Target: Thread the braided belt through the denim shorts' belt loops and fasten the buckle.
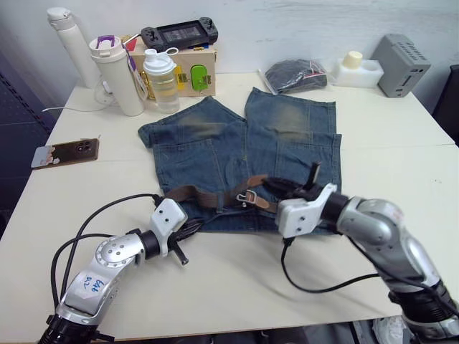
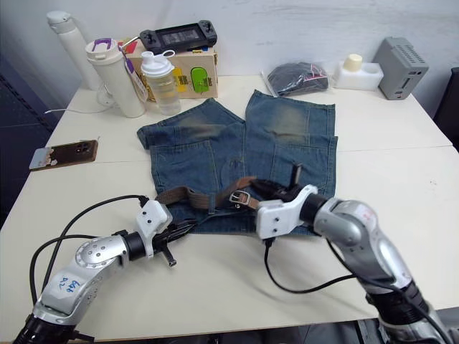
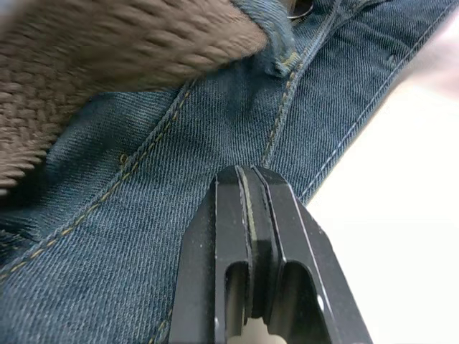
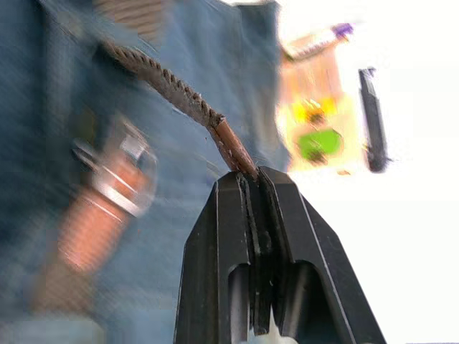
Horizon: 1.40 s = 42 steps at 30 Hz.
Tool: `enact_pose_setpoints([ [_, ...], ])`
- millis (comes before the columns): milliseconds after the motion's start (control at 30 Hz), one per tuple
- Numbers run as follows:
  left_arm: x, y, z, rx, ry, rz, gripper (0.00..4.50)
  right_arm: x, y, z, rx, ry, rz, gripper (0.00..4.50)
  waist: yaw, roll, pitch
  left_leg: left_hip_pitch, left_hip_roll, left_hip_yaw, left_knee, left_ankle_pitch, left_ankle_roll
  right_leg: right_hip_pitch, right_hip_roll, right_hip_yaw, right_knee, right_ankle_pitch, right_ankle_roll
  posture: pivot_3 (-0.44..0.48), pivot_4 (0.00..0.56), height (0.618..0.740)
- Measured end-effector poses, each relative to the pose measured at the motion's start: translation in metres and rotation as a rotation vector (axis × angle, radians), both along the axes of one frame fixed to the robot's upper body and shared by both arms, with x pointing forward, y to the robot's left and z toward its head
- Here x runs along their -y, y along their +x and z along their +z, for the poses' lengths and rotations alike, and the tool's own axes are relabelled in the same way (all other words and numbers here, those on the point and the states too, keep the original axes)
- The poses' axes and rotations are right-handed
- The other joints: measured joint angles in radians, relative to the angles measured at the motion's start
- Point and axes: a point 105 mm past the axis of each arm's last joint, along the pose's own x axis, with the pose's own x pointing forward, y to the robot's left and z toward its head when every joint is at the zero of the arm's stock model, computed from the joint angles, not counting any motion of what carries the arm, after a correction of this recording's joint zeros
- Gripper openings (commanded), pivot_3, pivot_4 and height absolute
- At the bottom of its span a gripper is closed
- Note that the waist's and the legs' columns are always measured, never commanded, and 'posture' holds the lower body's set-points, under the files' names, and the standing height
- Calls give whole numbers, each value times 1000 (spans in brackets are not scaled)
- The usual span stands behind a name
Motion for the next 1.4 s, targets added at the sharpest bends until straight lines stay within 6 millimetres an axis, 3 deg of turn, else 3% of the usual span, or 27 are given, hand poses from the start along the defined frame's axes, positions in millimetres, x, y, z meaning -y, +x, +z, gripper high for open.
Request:
enact_pose_setpoints([
  [133,0,-1,1,12,0,-15,107,24,9,5,-24,52,-62,0,-1,0,0,0,0,0,0,0,0,0,0,0,0,0,0,0,150,682],
  [233,-1,-1,1,13,-1,-20,107,31,5,8,-51,71,-48,0,-1,0,0,0,1,0,0,0,0,0,-1,0,0,0,0,0,150,682],
  [400,-3,-4,2,5,-9,-36,107,28,-13,-3,-200,118,13,0,-1,1,0,0,1,0,0,0,0,0,-1,0,-1,0,0,0,150,682],
  [533,-3,-10,0,-38,-50,-71,107,28,-15,10,-190,122,21,0,-3,1,0,0,1,0,0,0,0,0,-3,0,-1,0,0,0,150,682],
  [633,-1,-15,2,-89,-127,-104,958,21,-11,16,-145,104,26,0,-2,0,0,-1,2,0,0,0,0,-1,-3,0,-1,0,0,0,150,682],
  [867,-11,-21,52,-95,-197,-237,3923,19,-4,2,-154,62,1,0,-2,0,1,-1,2,0,1,0,0,-1,-2,0,-1,0,0,0,150,682],
  [933,-11,-20,79,-77,-232,-289,3923,18,-3,2,-151,55,0,0,-1,0,1,-1,2,-1,1,0,0,-1,-2,0,0,0,-1,0,150,682],
  [1000,-7,-11,119,48,-264,-329,3923,12,-3,2,-147,45,20,0,-1,0,1,-1,1,-1,1,0,0,0,0,-1,0,0,0,0,150,682],
  [1067,-1,-3,130,106,-278,-328,3923,11,-2,1,-148,43,19,0,-2,1,0,-1,0,0,0,0,0,0,0,-1,1,0,0,0,150,682],
  [1200,17,23,115,141,-243,-271,3923,3,-1,-3,-179,57,34,0,-3,0,1,-1,0,1,0,0,0,0,1,-3,2,0,0,0,150,682],
  [1400,42,40,81,166,-158,-269,3923,2,0,-7,-240,73,2,0,-3,0,1,-2,1,1,0,0,0,-1,1,-3,2,0,0,0,150,682],
])
